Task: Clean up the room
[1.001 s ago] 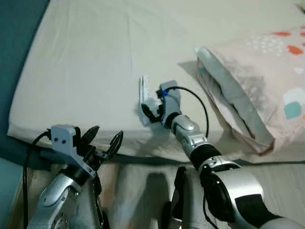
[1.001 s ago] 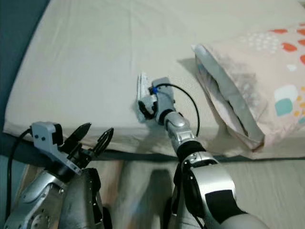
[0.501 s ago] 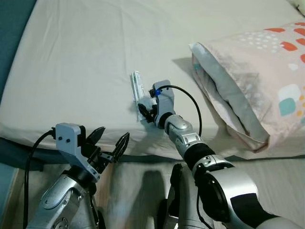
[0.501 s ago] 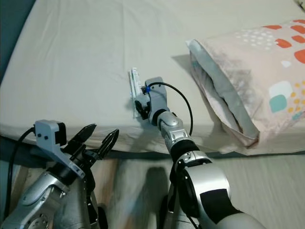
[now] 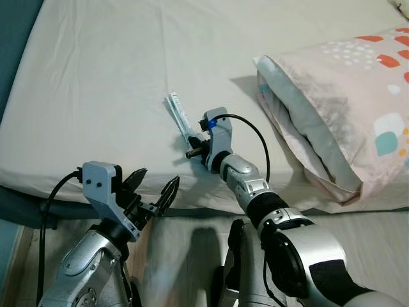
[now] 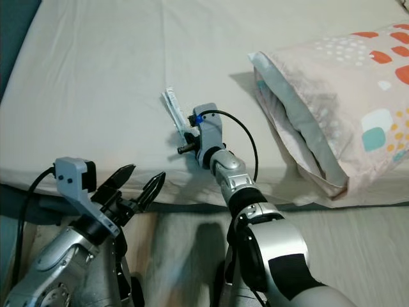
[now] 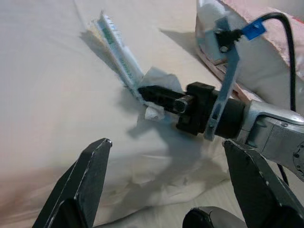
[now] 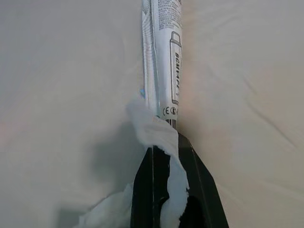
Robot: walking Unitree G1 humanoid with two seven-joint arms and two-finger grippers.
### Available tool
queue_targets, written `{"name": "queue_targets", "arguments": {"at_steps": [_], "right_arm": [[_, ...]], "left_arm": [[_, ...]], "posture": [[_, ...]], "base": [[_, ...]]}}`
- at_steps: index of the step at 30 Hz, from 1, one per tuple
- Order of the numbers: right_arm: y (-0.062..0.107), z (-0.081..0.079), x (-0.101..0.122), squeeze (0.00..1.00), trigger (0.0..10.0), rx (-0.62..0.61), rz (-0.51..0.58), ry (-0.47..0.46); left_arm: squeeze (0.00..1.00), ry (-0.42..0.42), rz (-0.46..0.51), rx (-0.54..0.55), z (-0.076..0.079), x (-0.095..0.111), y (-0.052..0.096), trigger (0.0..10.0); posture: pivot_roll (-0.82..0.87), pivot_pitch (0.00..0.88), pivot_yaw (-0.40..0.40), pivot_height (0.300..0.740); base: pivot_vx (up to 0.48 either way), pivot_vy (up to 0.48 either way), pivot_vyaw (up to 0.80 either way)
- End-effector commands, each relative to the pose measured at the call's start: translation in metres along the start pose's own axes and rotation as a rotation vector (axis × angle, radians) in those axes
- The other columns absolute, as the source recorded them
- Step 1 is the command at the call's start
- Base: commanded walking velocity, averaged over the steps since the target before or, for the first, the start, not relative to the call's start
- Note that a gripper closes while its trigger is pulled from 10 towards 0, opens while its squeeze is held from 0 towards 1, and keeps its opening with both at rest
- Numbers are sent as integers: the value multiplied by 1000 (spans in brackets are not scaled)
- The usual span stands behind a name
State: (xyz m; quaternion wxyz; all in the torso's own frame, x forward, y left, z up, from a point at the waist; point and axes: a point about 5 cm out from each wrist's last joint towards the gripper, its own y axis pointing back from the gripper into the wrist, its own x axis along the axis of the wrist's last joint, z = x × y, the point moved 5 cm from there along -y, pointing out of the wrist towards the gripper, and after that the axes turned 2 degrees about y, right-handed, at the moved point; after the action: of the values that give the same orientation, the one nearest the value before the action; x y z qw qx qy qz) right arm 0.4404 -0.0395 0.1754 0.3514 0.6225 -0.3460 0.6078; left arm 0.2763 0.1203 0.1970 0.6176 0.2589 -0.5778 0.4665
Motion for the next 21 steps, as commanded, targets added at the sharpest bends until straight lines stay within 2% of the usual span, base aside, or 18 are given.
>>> {"name": "queue_targets", "arguments": {"at_steps": [1, 2, 5, 8, 9, 10, 11, 17, 19, 21], "right_arm": [[7, 10, -1, 0, 0, -14, 44, -55], [7, 10, -1, 0, 0, -14, 44, -55], [12, 24, 23, 0, 0, -18, 168, -122], [12, 24, 23, 0, 0, -18, 168, -122], [17, 31, 31, 0, 0, -25, 215, -151], [17, 31, 31, 0, 0, -25, 215, -151], [35, 44, 42, 0, 0, -42, 300, -207], [54, 46, 50, 0, 0, -38, 360, -230], [68, 45, 54, 0, 0, -28, 398, -251], [73, 43, 54, 0, 0, -21, 406, -264]], "left_arm": [[0, 4, -16, -13, 4, -3, 2, 10000], [0, 4, -16, -13, 4, -3, 2, 10000], [0, 11, -8, -21, 7, -2, -2, 10000], [0, 11, -8, -21, 7, -2, -2, 10000], [0, 15, -5, -25, 9, -3, -4, 10000], [0, 15, -5, -25, 9, -3, -4, 10000], [0, 31, 2, -30, 15, -6, -8, 10000], [0, 44, 2, -26, 16, -9, -11, 10000], [0, 64, 1, -6, 15, -12, -13, 10000], [0, 71, -2, -3, 15, -14, -15, 10000]], "posture": [[148, 434, -123, 450], [148, 434, -123, 450], [142, 421, -126, 450], [142, 421, -126, 450], [137, 416, -127, 450], [137, 416, -127, 450], [117, 408, -134, 450], [96, 404, -136, 450], [89, 401, -138, 450], [81, 399, -139, 455]], "base": [[0, 0, 0], [0, 0, 0], [0, 0, 0], [0, 0, 0], [0, 0, 0], [0, 0, 0], [0, 0, 0], [0, 0, 0], [0, 0, 0], [0, 0, 0]]}}
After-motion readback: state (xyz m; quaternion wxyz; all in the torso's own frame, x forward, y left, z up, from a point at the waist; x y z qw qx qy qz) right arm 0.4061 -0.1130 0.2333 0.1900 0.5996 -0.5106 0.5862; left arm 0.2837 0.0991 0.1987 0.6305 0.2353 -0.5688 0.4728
